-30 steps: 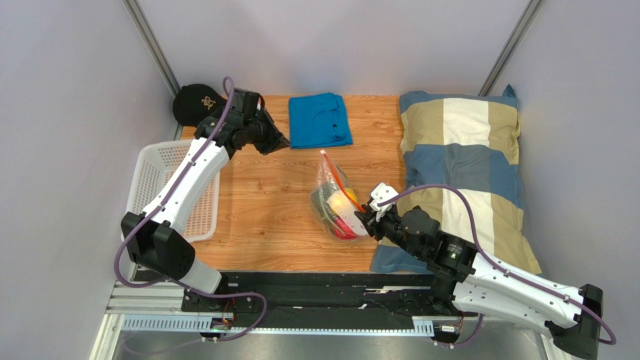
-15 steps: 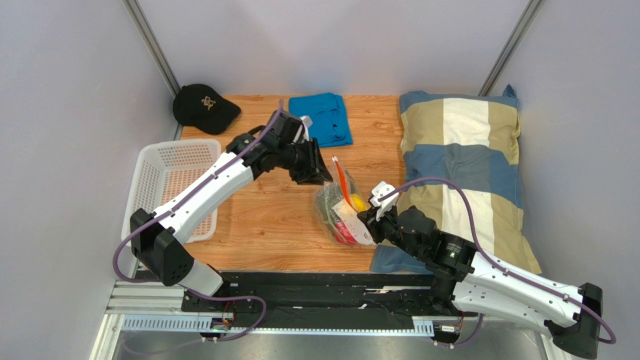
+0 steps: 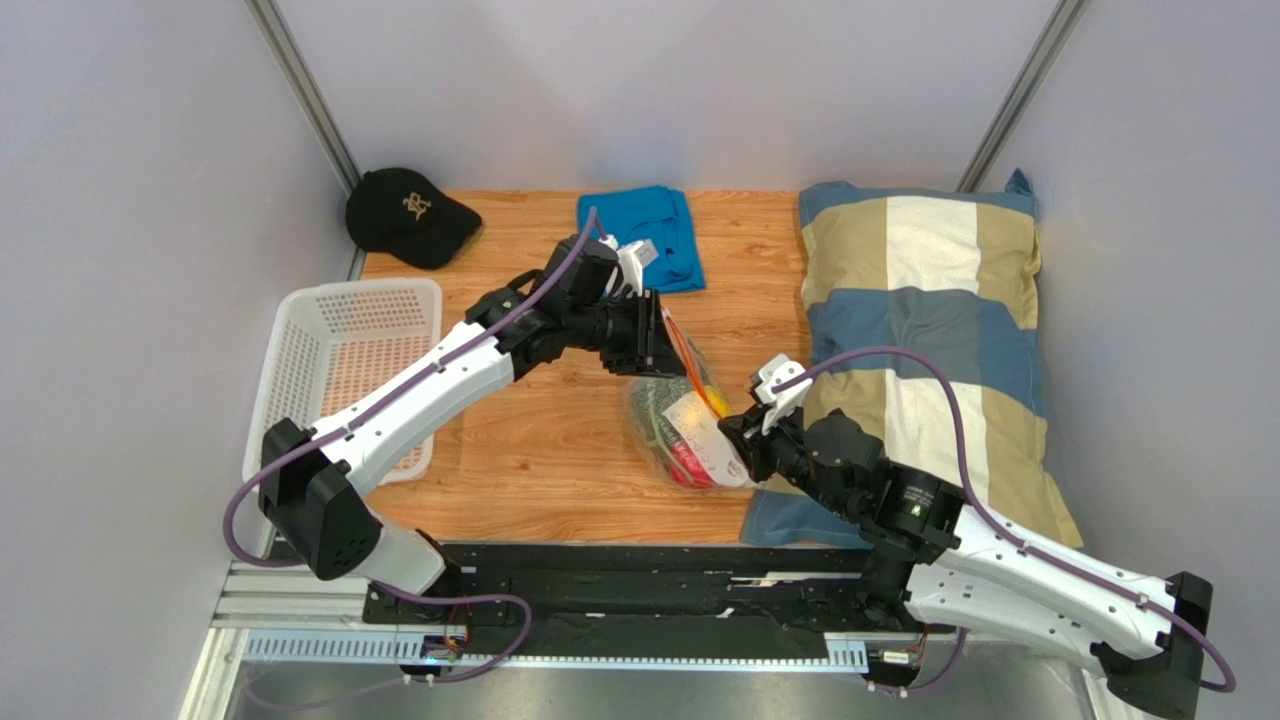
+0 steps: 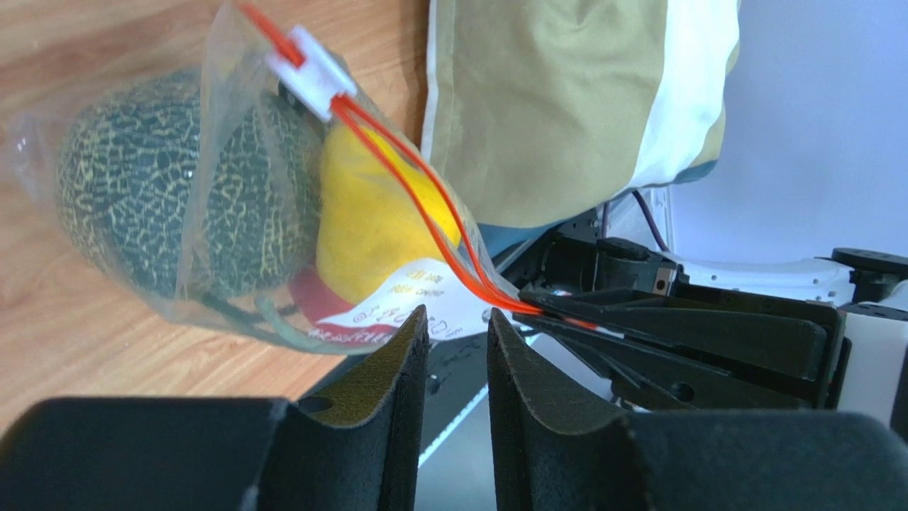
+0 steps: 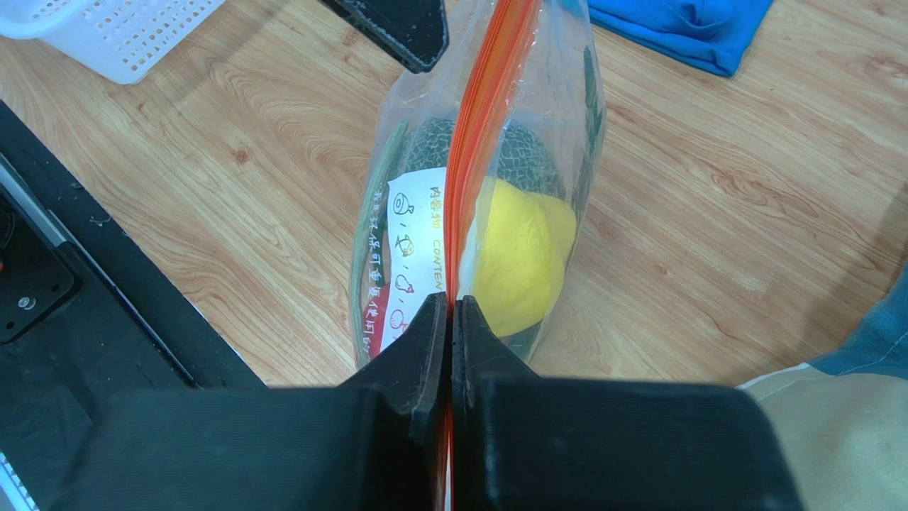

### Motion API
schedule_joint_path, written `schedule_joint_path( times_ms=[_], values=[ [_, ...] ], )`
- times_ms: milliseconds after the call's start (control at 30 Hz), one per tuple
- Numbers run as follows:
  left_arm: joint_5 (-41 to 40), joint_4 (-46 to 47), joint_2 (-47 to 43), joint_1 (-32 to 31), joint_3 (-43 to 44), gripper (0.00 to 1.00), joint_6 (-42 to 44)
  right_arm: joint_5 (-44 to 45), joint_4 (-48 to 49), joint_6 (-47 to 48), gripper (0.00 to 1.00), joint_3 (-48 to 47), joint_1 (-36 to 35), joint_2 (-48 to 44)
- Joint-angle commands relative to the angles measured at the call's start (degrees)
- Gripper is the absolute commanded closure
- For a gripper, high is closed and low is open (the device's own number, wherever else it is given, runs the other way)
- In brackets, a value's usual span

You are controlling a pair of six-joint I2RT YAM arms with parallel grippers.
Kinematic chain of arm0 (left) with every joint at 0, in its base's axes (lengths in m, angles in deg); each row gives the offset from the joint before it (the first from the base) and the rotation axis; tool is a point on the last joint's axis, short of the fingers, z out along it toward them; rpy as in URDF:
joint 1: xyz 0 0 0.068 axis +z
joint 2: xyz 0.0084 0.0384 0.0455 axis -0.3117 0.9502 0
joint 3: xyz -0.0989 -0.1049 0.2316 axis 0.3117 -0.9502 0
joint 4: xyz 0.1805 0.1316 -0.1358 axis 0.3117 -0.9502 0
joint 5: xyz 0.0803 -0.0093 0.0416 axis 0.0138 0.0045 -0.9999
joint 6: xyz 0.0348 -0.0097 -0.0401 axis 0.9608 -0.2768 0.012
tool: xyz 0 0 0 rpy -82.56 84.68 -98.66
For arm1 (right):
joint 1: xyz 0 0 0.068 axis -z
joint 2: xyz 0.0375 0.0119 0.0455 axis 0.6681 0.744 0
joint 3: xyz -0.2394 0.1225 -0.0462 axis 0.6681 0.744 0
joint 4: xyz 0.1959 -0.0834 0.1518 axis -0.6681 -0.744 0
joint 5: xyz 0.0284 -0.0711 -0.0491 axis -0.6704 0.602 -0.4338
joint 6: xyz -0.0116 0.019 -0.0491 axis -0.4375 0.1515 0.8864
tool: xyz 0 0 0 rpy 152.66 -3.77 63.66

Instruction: Open the zip-top bag and remove the fake food

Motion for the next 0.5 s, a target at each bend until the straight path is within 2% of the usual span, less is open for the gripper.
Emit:
schedule_joint_path(
  times_ms=[0, 100, 267, 467],
  values=[
    [-1.3, 3.9, 1.8, -0.5, 1.9, 0.69, 3.6, 1.4, 0.4, -0.3, 1.00, -2.3, 0.2, -1.5],
    [-1.0, 4.7, 2.3, -0.4, 1.8, 0.68, 3.3, 1.5, 0.4, -0.1, 1.00, -2.2, 0.3, -1.6],
    [-1.3, 5.0, 3.0, -0.7, 1.8, 0.60, 2.6, 1.0, 0.8, 0.1, 1.00, -1.8, 0.3, -1.5],
    [-1.2, 5.0, 4.0, -1.0, 2.1, 0.59, 1.7, 1.0, 1.2, 0.5, 1.00, -1.8, 0.2, -1.3]
  ],
)
